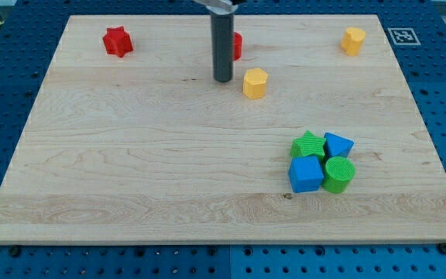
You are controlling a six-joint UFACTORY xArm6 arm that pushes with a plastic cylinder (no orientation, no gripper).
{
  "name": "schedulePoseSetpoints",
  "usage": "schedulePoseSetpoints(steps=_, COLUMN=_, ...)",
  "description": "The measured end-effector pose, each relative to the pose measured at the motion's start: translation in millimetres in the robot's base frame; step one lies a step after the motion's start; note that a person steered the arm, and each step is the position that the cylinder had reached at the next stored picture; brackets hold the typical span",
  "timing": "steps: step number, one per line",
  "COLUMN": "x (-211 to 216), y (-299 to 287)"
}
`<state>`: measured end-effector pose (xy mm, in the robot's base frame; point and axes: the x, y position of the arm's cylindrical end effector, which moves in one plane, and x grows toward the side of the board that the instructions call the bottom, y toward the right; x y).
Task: Place the yellow hexagon at the center of the board
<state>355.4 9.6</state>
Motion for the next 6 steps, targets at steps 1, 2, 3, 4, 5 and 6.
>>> schedulePoseSetpoints(steps=1, x=-1, y=49)
schedulePoseSetpoints(steps=2, x=-1, y=82)
schedulePoseSetpoints(steps=3, x=0, y=114)
schedulePoseSetpoints(steps=4, x=26, y=97)
schedulePoseSetpoints(steps=5, x=43, y=25)
schedulePoseSetpoints(steps=6, x=42, y=13)
